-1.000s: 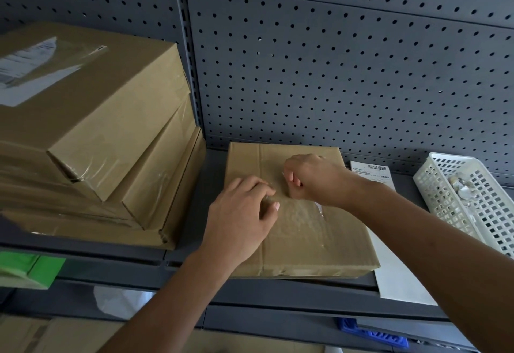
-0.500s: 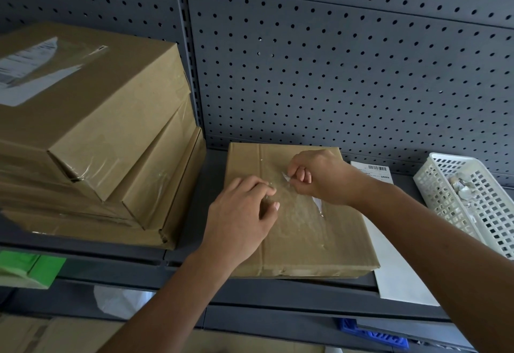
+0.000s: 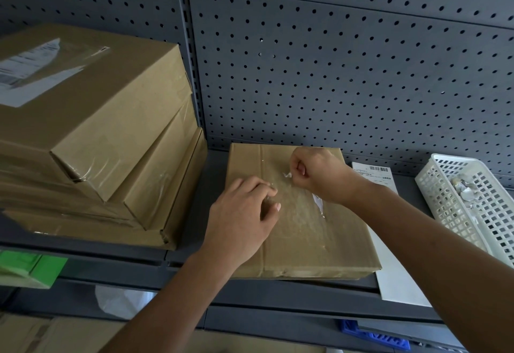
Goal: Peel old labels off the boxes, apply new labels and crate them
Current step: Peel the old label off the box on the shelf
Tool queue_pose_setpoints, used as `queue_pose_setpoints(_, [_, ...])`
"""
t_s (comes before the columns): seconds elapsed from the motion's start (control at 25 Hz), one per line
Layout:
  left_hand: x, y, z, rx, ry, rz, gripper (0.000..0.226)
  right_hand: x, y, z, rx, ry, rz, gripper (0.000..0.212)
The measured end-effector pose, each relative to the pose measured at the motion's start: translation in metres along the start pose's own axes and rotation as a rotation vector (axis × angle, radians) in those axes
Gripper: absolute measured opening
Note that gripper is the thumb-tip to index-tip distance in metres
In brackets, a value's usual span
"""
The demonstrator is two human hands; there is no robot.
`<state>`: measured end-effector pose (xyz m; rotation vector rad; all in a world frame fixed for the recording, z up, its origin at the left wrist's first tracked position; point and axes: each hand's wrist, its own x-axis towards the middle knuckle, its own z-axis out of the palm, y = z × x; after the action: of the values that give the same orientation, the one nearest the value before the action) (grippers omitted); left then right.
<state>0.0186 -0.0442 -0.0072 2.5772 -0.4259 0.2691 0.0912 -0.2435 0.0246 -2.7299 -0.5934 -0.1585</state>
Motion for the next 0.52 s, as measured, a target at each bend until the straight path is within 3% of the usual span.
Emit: queue_pose_setpoints(0.52, [-0.002,-0.002,-0.001,0.001,-0.009,0.0,0.031,-0.007,0.006,-0.042,0.348,0.138,0.313,0.006])
